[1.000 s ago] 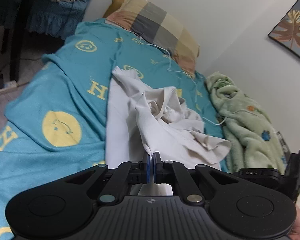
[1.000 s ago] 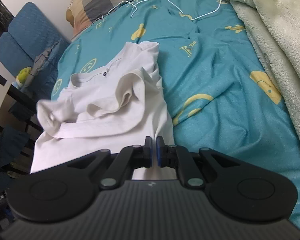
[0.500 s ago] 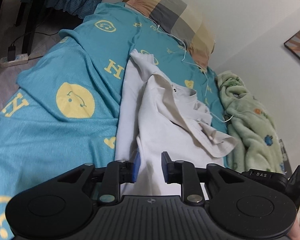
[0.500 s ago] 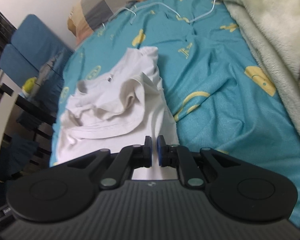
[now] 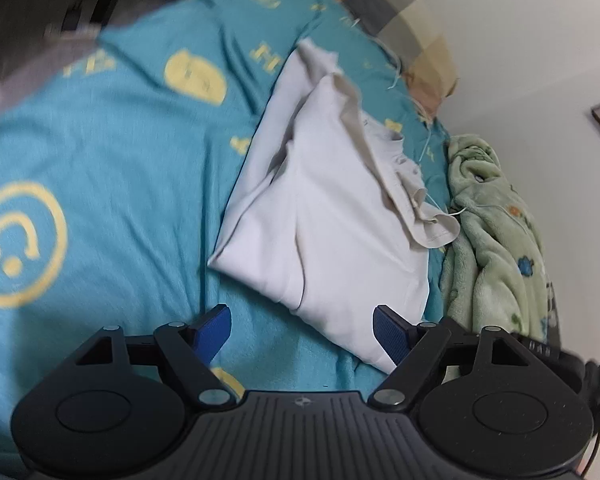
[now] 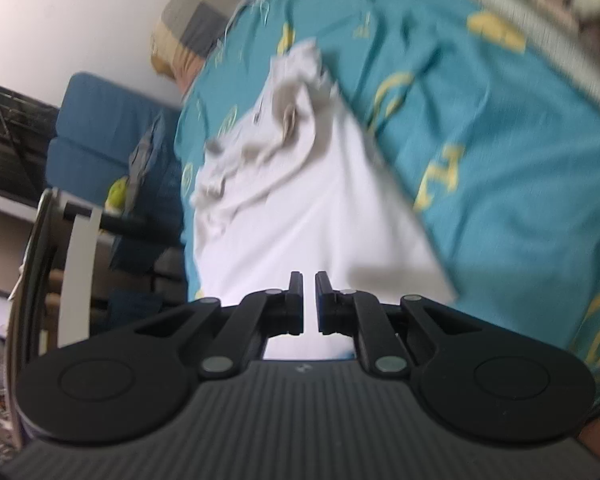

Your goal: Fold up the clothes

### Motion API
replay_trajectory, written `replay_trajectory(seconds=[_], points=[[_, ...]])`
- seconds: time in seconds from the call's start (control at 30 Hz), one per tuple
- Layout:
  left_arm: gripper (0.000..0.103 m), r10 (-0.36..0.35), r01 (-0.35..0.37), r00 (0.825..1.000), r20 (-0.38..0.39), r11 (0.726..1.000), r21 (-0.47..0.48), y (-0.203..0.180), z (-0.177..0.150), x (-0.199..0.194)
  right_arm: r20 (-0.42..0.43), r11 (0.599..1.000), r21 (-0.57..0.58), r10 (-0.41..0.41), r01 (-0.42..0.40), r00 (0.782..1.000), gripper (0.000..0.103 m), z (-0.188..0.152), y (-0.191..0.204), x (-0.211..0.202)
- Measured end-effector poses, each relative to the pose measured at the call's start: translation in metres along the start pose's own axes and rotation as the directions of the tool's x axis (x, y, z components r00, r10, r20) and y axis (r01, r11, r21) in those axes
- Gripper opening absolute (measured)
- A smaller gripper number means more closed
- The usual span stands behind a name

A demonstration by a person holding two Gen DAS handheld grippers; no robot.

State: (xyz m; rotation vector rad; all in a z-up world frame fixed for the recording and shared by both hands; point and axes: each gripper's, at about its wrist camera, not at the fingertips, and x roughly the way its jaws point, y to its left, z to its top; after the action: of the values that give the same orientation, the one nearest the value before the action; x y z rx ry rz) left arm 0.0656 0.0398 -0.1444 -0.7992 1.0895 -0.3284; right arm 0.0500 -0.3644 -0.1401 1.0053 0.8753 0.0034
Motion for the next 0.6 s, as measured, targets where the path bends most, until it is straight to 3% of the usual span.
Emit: replay_trajectory(seconds=[0.1,0.2,0.27,0.33,0.43,0.5,0.57,0.6], points=[[0.076,-0.064,0.063,0.998,-0.011,0.993,-0.101,0.013,0.004,0.016,-0.043,0.999,0.030,0.019,-0.018,0.999,0.010,-0.009,0.000,0.007],[0.064,-0.099,0.098,0.995,0.006,0.981,-0.167,0.022,0.009,0.029,-0.087,0.997,0.066,0.044,-0.038,0.995,0.010,-0.015,-0.001,0.016],[0.038,-0.124,0.126,0.992,0.022,0.975,-0.184,0.024,0.013,0.034,-0.111,0.995,0.088,0.054,-0.044,0.992,0.010,-0.016,-0.002,0.021],[0.019,-0.154,0.160,0.987,0.046,0.971,-0.176,0.024,0.013,0.032,-0.131,0.993,0.108,0.065,-0.051,0.989,0.010,-0.019,-0.003,0.025],[0.012,-0.217,0.228,0.972,0.086,0.962,-0.152,0.020,0.014,0.024,-0.175,0.983,0.170,0.101,-0.071,0.979,0.014,-0.023,-0.008,0.033],[0.010,-0.245,0.259,0.963,0.113,0.957,-0.128,0.016,0.014,0.018,-0.203,0.976,0.203,0.115,-0.073,0.972,0.028,-0.027,-0.009,0.039],[0.008,-0.273,0.288,0.953,0.134,0.951,-0.111,0.014,0.015,0.014,-0.220,0.971,0.229,0.124,-0.072,0.968,0.051,-0.031,-0.007,0.044],[0.008,-0.285,0.302,0.948,0.144,0.947,-0.110,0.014,0.015,0.012,-0.226,0.967,0.243,0.128,-0.071,0.966,0.054,-0.034,-0.006,0.047]])
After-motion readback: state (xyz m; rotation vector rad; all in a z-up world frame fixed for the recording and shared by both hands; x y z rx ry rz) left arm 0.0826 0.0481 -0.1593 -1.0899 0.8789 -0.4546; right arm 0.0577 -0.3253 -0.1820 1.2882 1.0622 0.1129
